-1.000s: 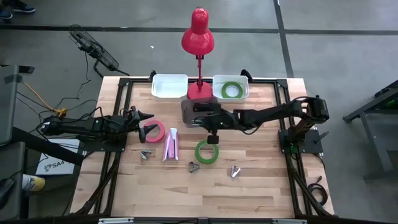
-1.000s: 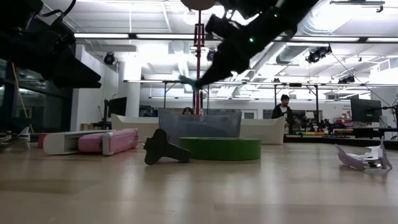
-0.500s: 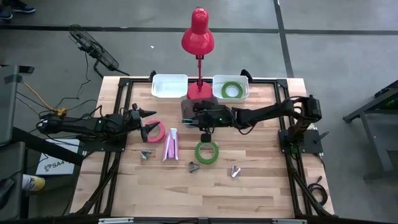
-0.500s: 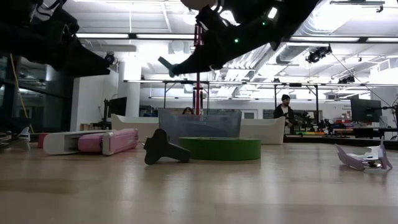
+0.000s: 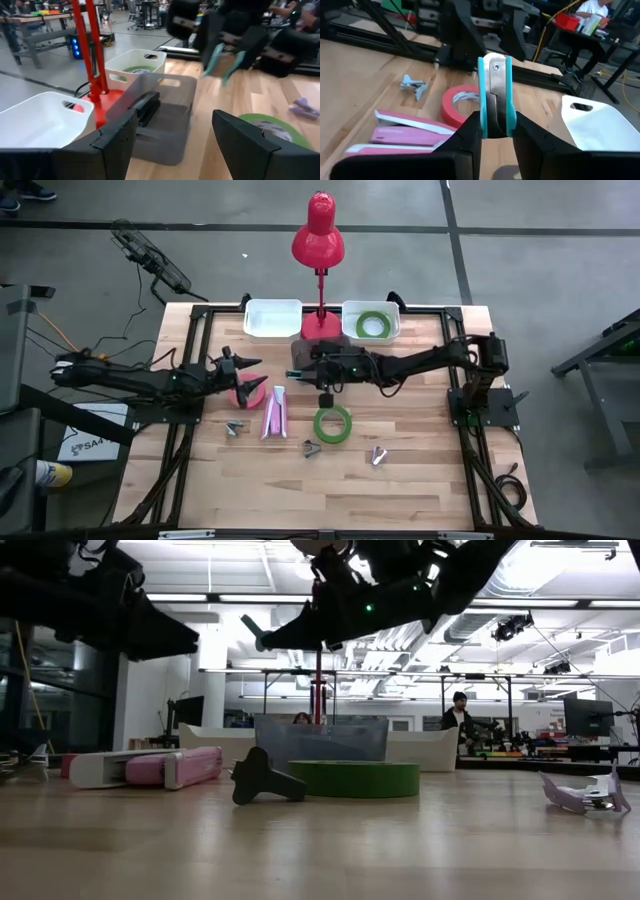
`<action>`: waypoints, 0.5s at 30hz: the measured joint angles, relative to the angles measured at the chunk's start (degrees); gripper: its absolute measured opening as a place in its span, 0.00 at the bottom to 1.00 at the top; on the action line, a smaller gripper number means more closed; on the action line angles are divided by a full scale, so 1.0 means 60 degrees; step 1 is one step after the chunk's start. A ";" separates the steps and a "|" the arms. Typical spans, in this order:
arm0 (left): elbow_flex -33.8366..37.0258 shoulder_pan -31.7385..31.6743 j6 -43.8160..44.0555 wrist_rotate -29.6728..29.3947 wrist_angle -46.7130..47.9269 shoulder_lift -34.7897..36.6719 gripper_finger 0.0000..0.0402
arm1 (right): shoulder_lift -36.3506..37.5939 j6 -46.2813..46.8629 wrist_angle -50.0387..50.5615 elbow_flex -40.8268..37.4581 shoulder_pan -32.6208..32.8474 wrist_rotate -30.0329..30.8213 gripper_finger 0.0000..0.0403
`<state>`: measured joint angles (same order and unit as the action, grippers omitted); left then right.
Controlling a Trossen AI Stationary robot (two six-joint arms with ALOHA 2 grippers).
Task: Pick and place Stapler, Stapler remover, tape
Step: Put the blue staple remover into the left white bin
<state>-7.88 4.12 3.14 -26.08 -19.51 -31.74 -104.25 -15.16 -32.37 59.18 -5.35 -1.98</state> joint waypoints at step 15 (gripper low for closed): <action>0.0000 -0.0004 -0.0605 0.0385 -0.3324 -0.2418 0.64 | -0.0002 0.0120 0.0061 0.0000 -0.0115 -0.0146 0.18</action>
<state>-7.88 4.10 -0.49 -23.77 -39.46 -46.25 -104.27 -14.44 -32.01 59.18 -6.04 -2.85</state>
